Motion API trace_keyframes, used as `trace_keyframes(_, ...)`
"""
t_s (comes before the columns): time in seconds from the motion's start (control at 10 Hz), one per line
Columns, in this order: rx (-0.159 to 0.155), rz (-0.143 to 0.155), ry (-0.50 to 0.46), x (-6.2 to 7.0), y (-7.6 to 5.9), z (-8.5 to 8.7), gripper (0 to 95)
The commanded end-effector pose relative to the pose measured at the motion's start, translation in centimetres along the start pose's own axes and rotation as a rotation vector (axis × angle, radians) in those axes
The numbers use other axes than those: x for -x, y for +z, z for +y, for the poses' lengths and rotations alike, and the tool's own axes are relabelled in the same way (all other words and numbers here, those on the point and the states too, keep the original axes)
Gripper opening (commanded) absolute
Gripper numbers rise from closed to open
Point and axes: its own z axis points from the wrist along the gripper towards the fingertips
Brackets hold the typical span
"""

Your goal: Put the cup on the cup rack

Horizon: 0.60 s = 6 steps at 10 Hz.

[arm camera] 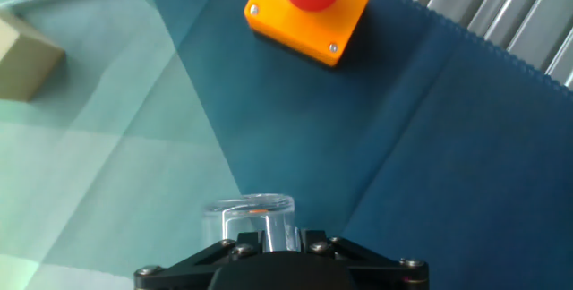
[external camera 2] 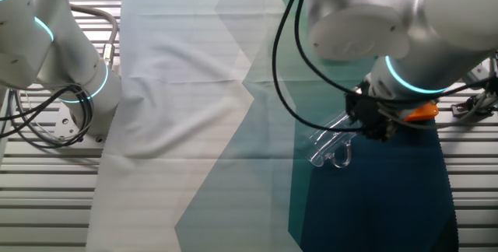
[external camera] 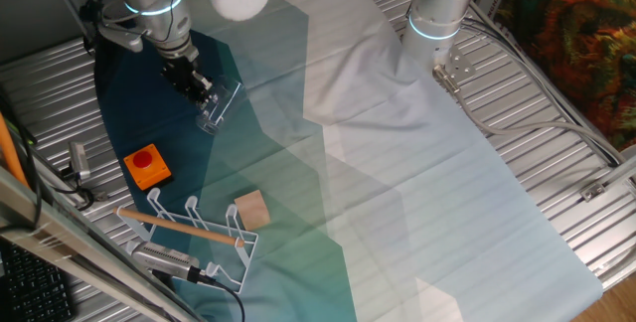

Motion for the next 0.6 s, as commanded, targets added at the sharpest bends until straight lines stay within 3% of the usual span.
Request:
trace_keyframes(0.1, 0.004, 0.007, -0.019, -0.07, -0.07, 0.04, 19.0)
trace_keyframes(0.5, 0.003, 0.007, -0.019, -0.38, -0.36, -0.20, 19.0)
trace_keyframes(0.6, 0.006, 0.007, 0.005, -0.37, -0.37, -0.20, 38.0)
